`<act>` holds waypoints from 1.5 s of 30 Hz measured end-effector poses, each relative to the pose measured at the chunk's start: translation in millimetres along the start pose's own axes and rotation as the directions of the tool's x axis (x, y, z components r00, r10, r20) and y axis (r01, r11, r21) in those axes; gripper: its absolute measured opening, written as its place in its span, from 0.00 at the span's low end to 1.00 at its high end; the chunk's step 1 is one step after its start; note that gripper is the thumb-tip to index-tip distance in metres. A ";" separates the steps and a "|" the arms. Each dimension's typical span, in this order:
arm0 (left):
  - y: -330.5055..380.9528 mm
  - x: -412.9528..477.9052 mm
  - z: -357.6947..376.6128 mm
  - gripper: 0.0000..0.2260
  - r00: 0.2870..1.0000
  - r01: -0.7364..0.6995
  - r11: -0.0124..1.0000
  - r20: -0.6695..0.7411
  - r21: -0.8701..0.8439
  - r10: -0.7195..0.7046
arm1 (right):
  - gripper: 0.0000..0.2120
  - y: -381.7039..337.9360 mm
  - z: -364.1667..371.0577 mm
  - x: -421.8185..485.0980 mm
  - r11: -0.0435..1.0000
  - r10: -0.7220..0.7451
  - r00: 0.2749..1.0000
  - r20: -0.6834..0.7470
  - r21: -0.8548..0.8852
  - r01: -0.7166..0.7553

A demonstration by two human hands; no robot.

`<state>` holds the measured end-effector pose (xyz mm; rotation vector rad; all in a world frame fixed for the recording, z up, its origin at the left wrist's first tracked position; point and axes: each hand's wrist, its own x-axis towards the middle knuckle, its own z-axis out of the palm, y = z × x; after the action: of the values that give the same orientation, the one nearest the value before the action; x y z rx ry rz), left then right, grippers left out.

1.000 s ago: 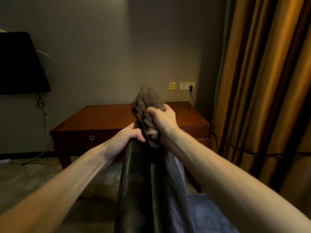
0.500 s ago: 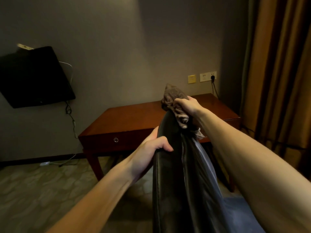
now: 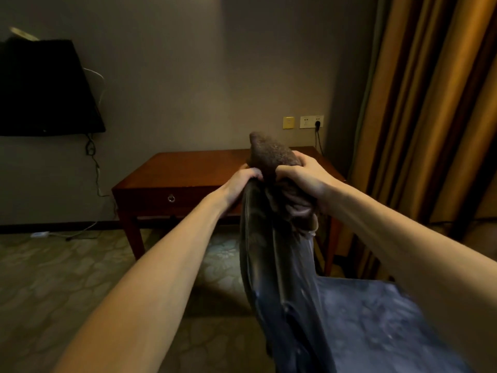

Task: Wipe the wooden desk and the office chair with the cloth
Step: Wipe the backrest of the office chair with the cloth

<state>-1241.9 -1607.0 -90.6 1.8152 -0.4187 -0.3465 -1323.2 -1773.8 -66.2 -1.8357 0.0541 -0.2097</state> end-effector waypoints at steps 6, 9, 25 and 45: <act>0.0 -47.8 -5.5 0.19 0.894 -0.191 0.981 -0.415 -0.015 0.168 | 0.20 1.9 -10.0 -49.8 0.985 0.020 0.986 -0.164 0.174 0.009; 3.2 -81.9 7.5 0.17 0.962 -0.136 0.977 -0.257 -0.165 0.091 | 0.21 2.7 21.4 -75.0 0.994 -0.106 0.993 -0.046 0.012 0.106; 16.2 -152.1 36.3 0.35 0.981 -0.112 0.940 -0.189 -0.323 0.052 | 0.19 -20.9 7.0 -175.6 0.972 -0.234 0.960 -0.154 -0.044 0.230; 19.5 -167.0 70.9 0.29 0.854 -0.201 0.884 -0.367 0.422 0.369 | 0.12 29.6 -9.3 -188.2 0.950 -0.208 0.960 0.186 -0.194 0.243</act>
<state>-1424.1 -1597.0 -87.7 2.0852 -0.4507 0.3817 -1507.5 -1763.2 -113.9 -2.0693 -0.2598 -0.2195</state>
